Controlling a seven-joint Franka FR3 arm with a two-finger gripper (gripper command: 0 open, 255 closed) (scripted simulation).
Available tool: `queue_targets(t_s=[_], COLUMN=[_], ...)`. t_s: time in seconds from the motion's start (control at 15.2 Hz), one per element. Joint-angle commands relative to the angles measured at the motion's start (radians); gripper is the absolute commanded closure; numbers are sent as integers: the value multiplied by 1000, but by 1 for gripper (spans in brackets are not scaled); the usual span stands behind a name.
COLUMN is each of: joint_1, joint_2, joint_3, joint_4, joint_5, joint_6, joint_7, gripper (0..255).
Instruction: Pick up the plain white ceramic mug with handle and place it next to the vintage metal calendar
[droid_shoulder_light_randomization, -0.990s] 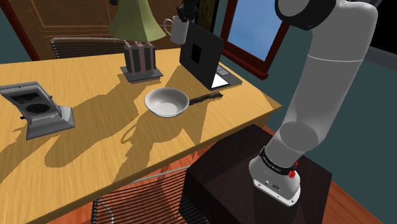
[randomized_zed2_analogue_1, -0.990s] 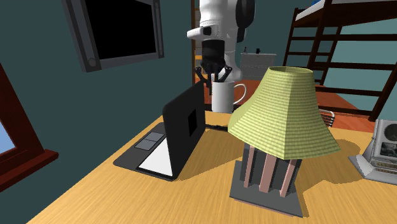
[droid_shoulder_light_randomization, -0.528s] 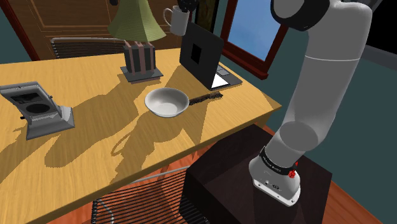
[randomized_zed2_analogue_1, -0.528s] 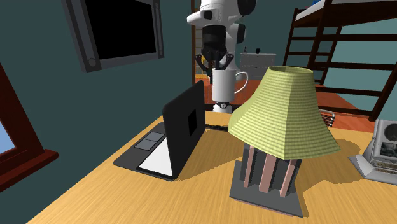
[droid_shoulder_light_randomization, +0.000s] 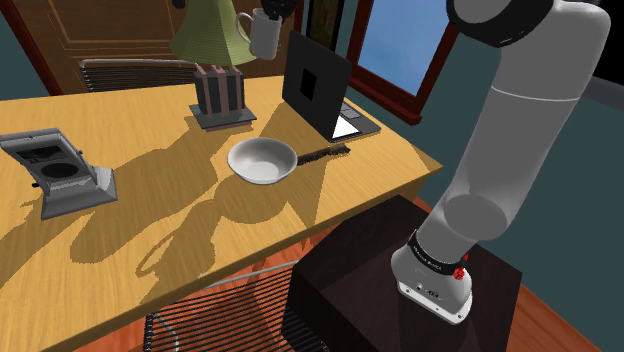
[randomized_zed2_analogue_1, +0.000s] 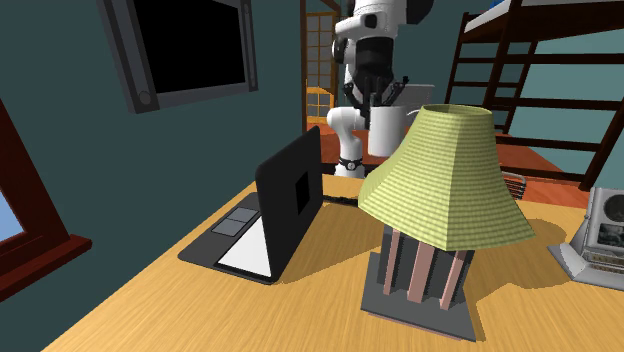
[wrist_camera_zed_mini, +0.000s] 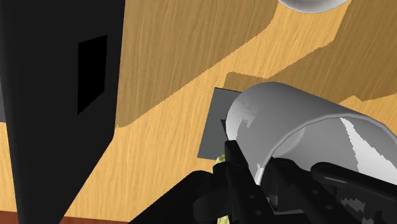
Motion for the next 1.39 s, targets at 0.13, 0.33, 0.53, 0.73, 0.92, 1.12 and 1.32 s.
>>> queue_targets(t_s=[0.13, 0.33, 0.53, 0.73, 0.92, 1.12, 1.32], joint_1=[57, 98, 137, 177, 217, 259, 301], joint_2=[-53, -74, -85, -87, -79, -62, -35], joint_3=[32, 60, 89, 118, 147, 174, 201], joint_4=[-72, -99, -114, -117, -106, -84, -47], joint_5=[-25, -42, -58, -73, -89, -105, -123], joint_6=[22, 30, 34, 34, 30, 21, 9], joint_7=[90, 159, 229, 299, 369, 439, 508], gripper=[255, 255, 255, 255, 255, 255, 255])
